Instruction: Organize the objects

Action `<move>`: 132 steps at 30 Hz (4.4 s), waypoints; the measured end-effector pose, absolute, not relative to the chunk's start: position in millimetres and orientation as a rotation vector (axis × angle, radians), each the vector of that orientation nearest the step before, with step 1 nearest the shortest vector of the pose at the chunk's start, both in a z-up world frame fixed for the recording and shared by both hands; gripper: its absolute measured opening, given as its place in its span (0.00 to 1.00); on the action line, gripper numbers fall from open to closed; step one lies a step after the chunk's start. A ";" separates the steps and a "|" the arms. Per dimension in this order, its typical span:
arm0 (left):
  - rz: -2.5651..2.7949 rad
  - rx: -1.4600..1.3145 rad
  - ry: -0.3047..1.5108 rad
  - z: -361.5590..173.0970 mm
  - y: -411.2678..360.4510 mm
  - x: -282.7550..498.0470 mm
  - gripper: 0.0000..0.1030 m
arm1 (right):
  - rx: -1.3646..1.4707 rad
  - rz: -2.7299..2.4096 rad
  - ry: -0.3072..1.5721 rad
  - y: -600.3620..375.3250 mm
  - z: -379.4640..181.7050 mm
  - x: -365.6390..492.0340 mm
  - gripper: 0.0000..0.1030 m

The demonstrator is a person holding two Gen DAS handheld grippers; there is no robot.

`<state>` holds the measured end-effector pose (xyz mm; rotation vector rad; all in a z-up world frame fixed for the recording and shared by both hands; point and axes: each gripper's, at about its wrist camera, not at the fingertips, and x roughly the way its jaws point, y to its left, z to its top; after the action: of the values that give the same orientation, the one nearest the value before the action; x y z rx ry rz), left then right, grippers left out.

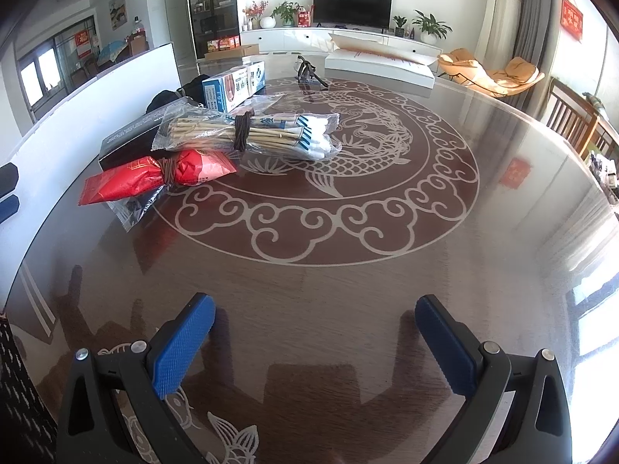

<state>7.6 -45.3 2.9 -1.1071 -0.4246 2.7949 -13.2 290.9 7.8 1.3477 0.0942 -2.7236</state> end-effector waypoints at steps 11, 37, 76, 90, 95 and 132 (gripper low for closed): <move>2.809 -1.131 -0.482 -2.9 -52.7 7.4 1.00 | 1.310 -2.563 -0.416 264.2 33.9 -43.4 1.00; 2.726 -1.243 -0.274 -15.4 -20.3 -2.0 1.00 | 1.355 -2.630 0.164 286.9 18.7 -2.4 0.86; 2.668 -1.323 -0.264 -24.9 -14.6 -7.2 1.00 | 1.344 -2.610 0.165 274.6 4.4 -26.4 1.00; 2.659 -1.330 -0.246 -27.2 -11.7 -7.1 1.00 | 1.344 -2.610 0.165 274.4 4.3 -26.8 1.00; 2.658 -1.331 -0.241 -27.2 -11.4 -7.4 1.00 | 1.344 -2.610 0.165 274.4 4.3 -26.7 1.00; 2.590 -1.293 -0.372 -18.9 -25.2 -12.8 1.00 | 1.344 -2.611 0.165 274.3 4.0 -26.7 1.00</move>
<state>-12.8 -25.2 -18.9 -1.2927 -0.3722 2.5904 -26.7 274.3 4.0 1.3440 0.1651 -2.6108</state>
